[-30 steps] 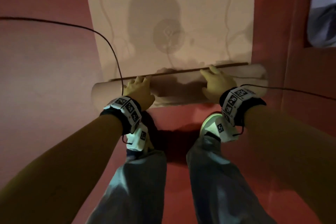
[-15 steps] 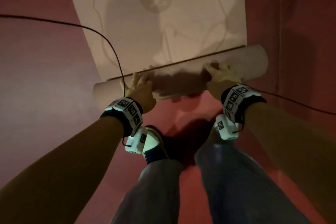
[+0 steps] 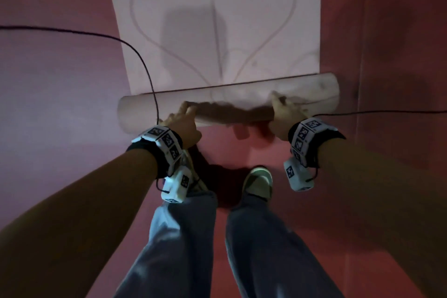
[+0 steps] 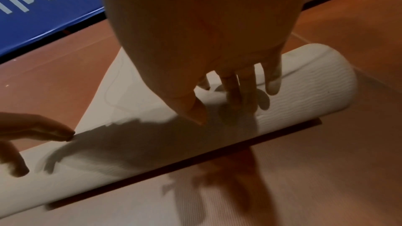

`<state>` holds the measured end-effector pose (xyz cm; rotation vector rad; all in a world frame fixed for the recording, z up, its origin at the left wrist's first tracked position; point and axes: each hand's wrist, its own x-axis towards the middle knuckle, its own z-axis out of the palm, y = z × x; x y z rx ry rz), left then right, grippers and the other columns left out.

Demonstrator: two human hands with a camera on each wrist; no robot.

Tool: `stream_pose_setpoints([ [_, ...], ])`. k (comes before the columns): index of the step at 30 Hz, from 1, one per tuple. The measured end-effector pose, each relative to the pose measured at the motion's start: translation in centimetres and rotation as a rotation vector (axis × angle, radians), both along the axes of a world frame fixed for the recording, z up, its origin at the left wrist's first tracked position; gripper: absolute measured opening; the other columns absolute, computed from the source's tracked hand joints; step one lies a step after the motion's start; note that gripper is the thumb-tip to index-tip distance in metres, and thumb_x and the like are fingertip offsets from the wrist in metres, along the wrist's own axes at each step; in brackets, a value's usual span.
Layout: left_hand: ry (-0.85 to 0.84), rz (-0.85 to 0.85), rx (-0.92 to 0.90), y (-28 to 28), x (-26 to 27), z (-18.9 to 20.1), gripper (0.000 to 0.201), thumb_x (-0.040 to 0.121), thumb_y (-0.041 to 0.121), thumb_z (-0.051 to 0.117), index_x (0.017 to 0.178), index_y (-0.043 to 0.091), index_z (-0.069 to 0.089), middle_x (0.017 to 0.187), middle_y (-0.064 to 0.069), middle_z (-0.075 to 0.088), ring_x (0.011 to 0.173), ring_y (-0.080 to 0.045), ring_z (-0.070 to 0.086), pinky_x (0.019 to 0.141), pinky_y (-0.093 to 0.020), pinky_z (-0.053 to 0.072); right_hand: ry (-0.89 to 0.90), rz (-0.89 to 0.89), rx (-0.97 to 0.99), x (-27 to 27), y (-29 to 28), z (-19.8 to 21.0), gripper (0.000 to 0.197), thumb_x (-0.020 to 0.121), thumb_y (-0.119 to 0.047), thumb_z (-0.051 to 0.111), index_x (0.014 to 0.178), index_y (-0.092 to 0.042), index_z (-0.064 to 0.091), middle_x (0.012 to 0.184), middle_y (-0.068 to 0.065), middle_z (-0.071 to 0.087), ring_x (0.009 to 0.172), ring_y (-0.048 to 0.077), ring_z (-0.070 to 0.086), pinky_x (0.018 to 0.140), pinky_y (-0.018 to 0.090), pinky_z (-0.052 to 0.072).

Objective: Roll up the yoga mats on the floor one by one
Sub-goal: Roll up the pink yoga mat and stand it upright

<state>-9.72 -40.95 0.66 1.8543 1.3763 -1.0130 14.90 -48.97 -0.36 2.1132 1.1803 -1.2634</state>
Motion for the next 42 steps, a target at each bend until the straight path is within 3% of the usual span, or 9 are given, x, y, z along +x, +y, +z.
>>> stream_pose_setpoints([
  [6, 0.119, -0.037, 0.008, -5.6, -0.9, -1.0, 0.084, 0.096, 0.032, 0.055, 0.16, 0.023, 0.001, 0.149, -0.008, 0.044, 0.131, -0.034, 0.047, 0.108, -0.058, 0.032, -0.08, 0.186, 0.169, -0.4, -6.2, -1.2, 0.04, 0.081, -0.023, 0.055, 0.12, -0.027, 0.062, 0.149, 0.005, 0.031, 0.128, 0.034, 0.035, 0.106, 0.045, 0.03],
  [10, 0.133, -0.078, 0.058, -9.3, -2.3, -3.1, 0.059, 0.092, 0.021, 0.056, 0.147, 0.019, 0.035, 0.13, -0.006, 0.044, 0.129, -0.031, 0.041, 0.108, -0.047, 0.032, -0.082, 0.098, 0.18, -1.4, -9.6, -2.5, 0.06, 0.082, -0.022, 0.056, 0.14, -0.022, 0.043, 0.15, 0.004, 0.039, 0.136, 0.032, 0.035, 0.11, 0.043, 0.029],
  [12, 0.08, -0.214, 0.169, -11.1, -3.6, -4.0, 0.051, 0.087, 0.023, 0.057, 0.137, 0.023, 0.046, 0.138, -0.005, 0.036, 0.13, -0.032, 0.033, 0.108, -0.05, 0.033, -0.121, 0.078, 0.205, -2.2, -11.1, -2.7, 0.065, 0.083, -0.021, 0.057, 0.145, -0.021, 0.036, 0.149, 0.007, 0.041, 0.137, 0.033, 0.034, 0.11, 0.044, 0.029],
  [20, -0.136, -0.296, 0.258, -16.5, -8.6, -6.2, 0.068, 0.08, 0.028, 0.067, 0.143, 0.02, 0.04, 0.153, -0.005, 0.023, 0.146, -0.032, 0.016, 0.116, -0.055, 0.022, -0.197, 0.057, 0.219, -6.7, -17.9, -2.4, 0.054, 0.087, -0.028, 0.056, 0.139, -0.023, 0.045, 0.143, 0.01, 0.036, 0.134, 0.034, 0.031, 0.107, 0.047, 0.033],
  [25, -0.187, -0.188, 0.262, -19.0, -9.3, -5.5, 0.061, 0.082, 0.026, 0.065, 0.139, 0.02, 0.043, 0.139, -0.01, 0.036, 0.128, -0.037, 0.037, 0.105, -0.047, 0.031, -0.194, 0.095, 0.399, -9.4, -20.5, -2.4, 0.063, 0.082, -0.025, 0.064, 0.142, -0.023, 0.043, 0.153, 0.006, 0.029, 0.139, 0.031, 0.029, 0.11, 0.047, 0.033],
  [30, -0.295, 0.013, 0.47, -20.3, -9.4, -7.9, 0.053, 0.087, 0.032, 0.058, 0.136, 0.019, 0.043, 0.136, -0.013, 0.045, 0.117, -0.04, 0.047, 0.094, -0.05, 0.038, -0.216, 0.241, 0.681, -9.2, -18.8, -5.5, 0.08, 0.078, -0.022, 0.069, 0.15, -0.022, 0.035, 0.164, 0.006, 0.017, 0.152, 0.027, 0.012, 0.12, 0.047, 0.013],
  [34, -0.203, -0.003, 0.519, -20.8, -9.3, -10.8, 0.051, 0.094, 0.052, 0.049, 0.13, 0.016, 0.054, 0.127, -0.011, 0.055, 0.118, -0.037, 0.045, 0.1, -0.051, 0.036, -0.234, 0.393, 0.566, -7.7, -17.4, -8.1, 0.089, 0.084, -0.051, 0.065, 0.156, -0.03, 0.017, 0.165, 0.004, 0.016, 0.153, 0.025, 0.003, 0.122, 0.052, -0.002],
  [38, -0.276, 0.057, 0.537, -21.2, -9.6, -12.6, 0.05, 0.089, 0.059, 0.055, 0.122, 0.021, 0.062, 0.119, -0.008, 0.053, 0.114, -0.036, 0.043, 0.099, -0.049, 0.039, -0.216, 0.438, 0.44, -6.2, -17.5, -9.9, 0.08, 0.085, -0.069, 0.055, 0.151, -0.031, 0.031, 0.146, 0.009, 0.041, 0.139, 0.031, 0.034, 0.118, 0.057, 0.01],
  [42, -0.316, 0.195, 0.406, -19.7, -9.6, -13.2, 0.057, 0.079, 0.06, 0.069, 0.123, 0.027, 0.056, 0.121, -0.007, 0.052, 0.119, -0.034, 0.045, 0.1, -0.051, 0.04, -0.114, 0.408, 0.4, -5.3, -17.1, -11.8, 0.076, 0.079, -0.07, 0.062, 0.142, -0.029, 0.046, 0.134, 0.011, 0.044, 0.127, 0.034, 0.043, 0.105, 0.047, 0.036],
])
